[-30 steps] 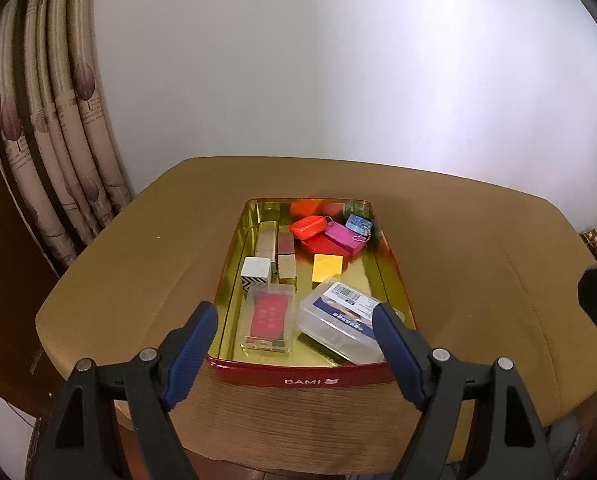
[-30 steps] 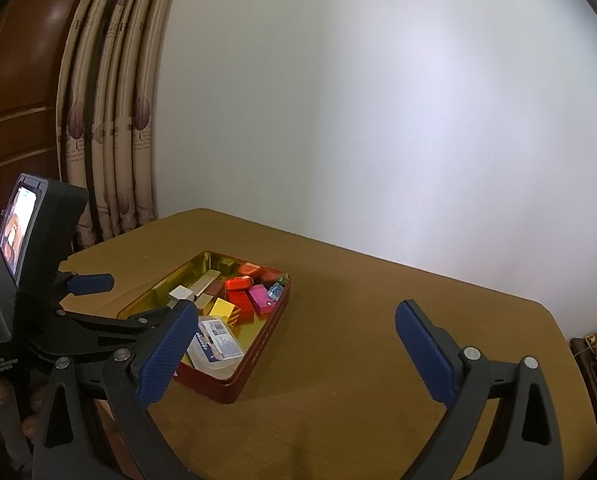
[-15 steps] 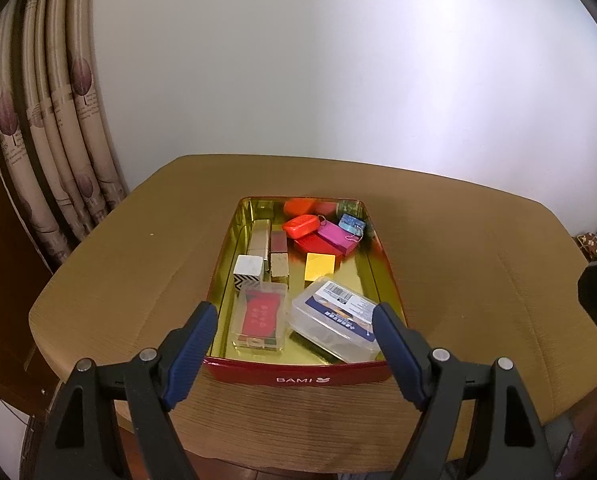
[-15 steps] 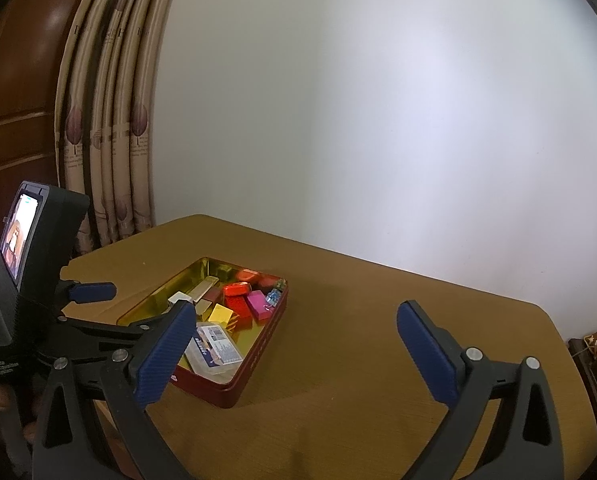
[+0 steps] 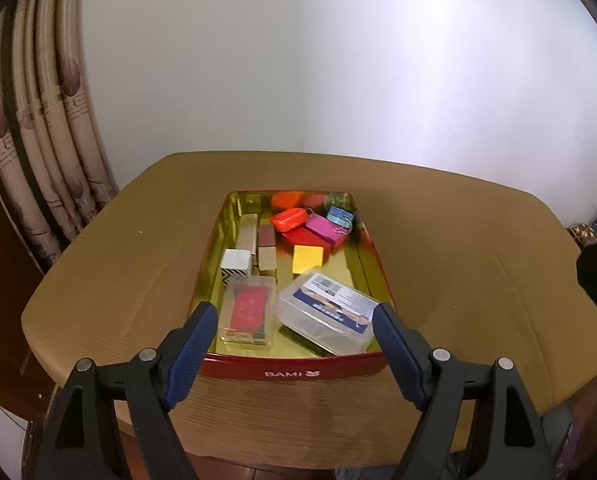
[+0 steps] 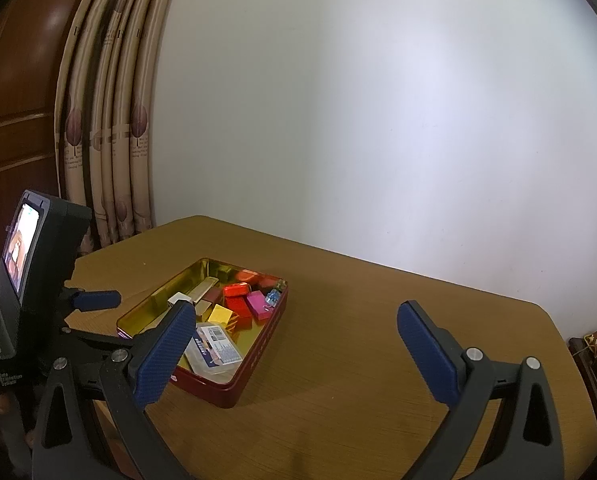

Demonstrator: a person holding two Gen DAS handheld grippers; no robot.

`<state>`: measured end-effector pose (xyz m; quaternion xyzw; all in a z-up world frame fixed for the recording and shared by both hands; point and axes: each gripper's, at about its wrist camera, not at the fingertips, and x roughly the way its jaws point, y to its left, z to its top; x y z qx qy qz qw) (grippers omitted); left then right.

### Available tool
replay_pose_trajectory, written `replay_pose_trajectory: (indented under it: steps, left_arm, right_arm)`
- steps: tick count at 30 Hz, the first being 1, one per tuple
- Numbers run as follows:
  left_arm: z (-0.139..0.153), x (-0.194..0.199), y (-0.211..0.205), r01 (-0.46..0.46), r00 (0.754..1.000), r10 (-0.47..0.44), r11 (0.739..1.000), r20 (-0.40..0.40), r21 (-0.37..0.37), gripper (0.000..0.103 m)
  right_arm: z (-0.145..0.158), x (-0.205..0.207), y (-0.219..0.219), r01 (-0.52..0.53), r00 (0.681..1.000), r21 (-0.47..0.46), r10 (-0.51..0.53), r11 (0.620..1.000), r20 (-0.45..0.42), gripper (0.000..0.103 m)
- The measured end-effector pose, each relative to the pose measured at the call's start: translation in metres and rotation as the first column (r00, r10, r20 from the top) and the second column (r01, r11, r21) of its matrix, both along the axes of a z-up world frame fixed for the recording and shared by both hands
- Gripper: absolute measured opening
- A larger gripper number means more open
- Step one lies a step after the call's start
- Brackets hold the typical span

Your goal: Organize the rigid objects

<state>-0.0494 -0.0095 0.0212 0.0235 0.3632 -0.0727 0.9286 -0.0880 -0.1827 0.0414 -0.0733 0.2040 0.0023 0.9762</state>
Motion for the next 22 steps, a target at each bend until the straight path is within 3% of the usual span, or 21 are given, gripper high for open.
replay_pose_trajectory:
  steps: [4,10,22]
  left_arm:
    - [-0.0019,-0.002,-0.0033,-0.013,1.0,0.012,1.0,0.022,0.024,0.085]
    - [-0.0051,0.0024,0.003,-0.029,1.0,0.029,0.999,0.002,-0.025,0.085]
    - [0.0021,-0.004,0.0013,-0.049,0.998,0.05,0.999,0.042,-0.004,0.085]
  right_arm:
    - [0.0001,-0.0001,0.0004,0.0,1.0,-0.001,0.0,1.0,-0.001,0.1]
    - [0.0007,0.0004,-0.0003,-0.001,1.0,0.0,0.001,1.0,-0.001,0.1]
    - [-0.001,0.0029,-0.0042,-0.003,1.0,-0.002,0.003,1.0,0.001,0.102]
